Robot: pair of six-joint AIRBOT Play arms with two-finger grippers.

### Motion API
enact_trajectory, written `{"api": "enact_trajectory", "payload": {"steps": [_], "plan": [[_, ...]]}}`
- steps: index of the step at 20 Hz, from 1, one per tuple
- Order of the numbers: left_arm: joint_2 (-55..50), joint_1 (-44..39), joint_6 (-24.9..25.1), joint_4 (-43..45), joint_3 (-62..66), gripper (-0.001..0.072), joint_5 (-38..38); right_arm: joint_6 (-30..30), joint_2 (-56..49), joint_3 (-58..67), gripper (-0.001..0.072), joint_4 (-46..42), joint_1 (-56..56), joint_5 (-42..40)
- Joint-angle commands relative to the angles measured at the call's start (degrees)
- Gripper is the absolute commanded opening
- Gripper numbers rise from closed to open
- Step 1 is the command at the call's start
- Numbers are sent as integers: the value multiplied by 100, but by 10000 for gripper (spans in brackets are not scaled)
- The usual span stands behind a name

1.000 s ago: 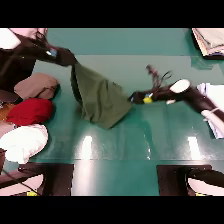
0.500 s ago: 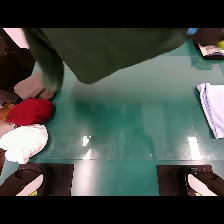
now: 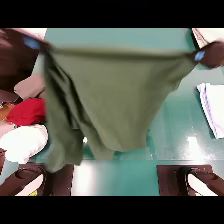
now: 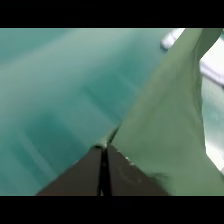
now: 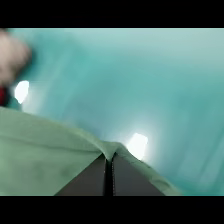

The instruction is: Fold the shirts.

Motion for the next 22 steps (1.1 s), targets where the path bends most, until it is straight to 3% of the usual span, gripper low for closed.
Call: {"api": "enact_trajectory", "payload": {"steps": [1, 6, 7, 8, 9, 12, 15, 20, 22], "plan": [[-680, 4, 334, -94, -1661, 26, 223, 114, -660, -968, 17, -70, -2, 317], [-2227, 4, 472, -76, -2621, 28, 1904, -35, -1790, -1801, 17, -61, -2, -623], [-2435, 4, 437, -76, -2557, 159, 2096, -35, -1978, -1775, 17, -61, -2, -647], [-2562, 7, 313, -70, -2459, 411, 2199, -35, -2127, -1705, 17, -61, -2, -638], [-2629, 7, 234, -7, -2330, 547, 2240, -35, -2256, -1580, 17, -63, -2, -612], [-2614, 13, 238, 575, -1812, 549, 1875, -48, -2361, -1154, 17, -76, -39, -590], [-2586, 166, 232, 1294, -1209, 549, 868, -140, -2358, -586, 17, -260, -225, -181], [-2577, 358, -37, 1108, -1257, 549, -76, -140, -2358, -153, 17, -505, -772, 363], [-2562, 361, 66, 308, -1550, 549, 44, -140, -2358, -155, 17, -507, -942, 446]]}}
